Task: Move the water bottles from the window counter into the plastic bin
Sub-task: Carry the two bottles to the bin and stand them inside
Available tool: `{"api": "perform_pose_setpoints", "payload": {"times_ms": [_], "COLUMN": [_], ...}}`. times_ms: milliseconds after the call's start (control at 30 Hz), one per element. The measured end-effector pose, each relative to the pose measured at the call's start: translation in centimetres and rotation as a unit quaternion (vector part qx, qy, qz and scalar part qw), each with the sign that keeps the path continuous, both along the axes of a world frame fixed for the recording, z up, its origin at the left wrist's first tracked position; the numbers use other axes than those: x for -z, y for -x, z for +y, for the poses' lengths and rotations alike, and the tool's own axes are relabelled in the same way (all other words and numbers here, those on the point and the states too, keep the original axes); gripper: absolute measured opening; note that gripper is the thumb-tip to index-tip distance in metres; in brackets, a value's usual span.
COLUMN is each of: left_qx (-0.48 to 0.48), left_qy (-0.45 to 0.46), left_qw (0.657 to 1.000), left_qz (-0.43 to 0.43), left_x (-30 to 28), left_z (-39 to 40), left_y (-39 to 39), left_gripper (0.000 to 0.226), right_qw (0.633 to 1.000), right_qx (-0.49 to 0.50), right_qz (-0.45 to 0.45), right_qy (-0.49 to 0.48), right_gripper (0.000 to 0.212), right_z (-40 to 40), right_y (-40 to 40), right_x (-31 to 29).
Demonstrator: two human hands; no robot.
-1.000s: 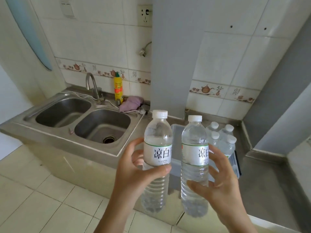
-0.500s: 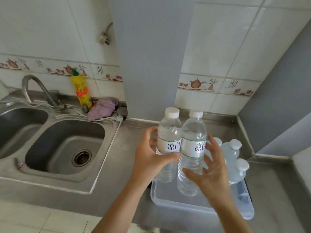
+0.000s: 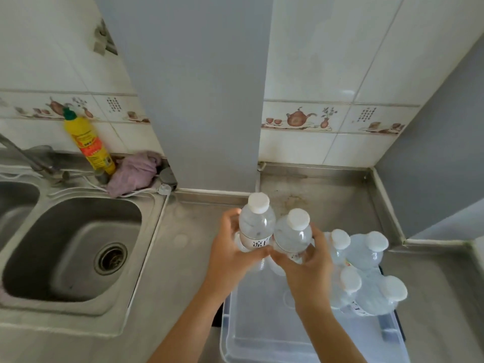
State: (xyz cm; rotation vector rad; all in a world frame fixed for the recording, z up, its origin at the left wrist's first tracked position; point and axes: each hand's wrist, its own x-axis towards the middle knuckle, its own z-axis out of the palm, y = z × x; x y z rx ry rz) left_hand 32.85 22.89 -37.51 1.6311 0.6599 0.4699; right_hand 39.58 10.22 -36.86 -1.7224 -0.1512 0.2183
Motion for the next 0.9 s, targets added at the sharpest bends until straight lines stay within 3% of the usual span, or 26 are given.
{"api": "perform_pose_setpoints", "payload": {"times_ms": [367, 600, 767, 900], "left_qx": [-0.021, -0.016, 0.019, 0.026], "left_qy": [-0.037, -0.119, -0.198, -0.228], "left_qw": [0.994, 0.982, 0.972, 0.97], "left_qz": [0.097, 0.147, 0.126, 0.08], "left_x": [3.5, 4.0, 2.8, 1.6], "left_z": [0.7, 0.8, 0.6, 0.4], "left_y": [0.0, 0.1, 0.0, -0.2], "left_gripper": [0.079, 0.09, 0.083, 0.071], "right_qw": [0.997, 0.998, 0.997, 0.992], "right_qx": [-0.034, -0.026, -0.004, -0.014], "right_qz": [0.019, 0.02, -0.05, -0.09], "right_qy": [0.065, 0.056, 0.051, 0.082], "right_gripper": [0.075, 0.075, 0.066, 0.074], "right_z": [1.0, 1.1, 1.1, 0.5], "right_y": [-0.3, -0.1, 0.3, 1.1], "right_x": [2.0, 2.1, 1.1, 0.4]}}
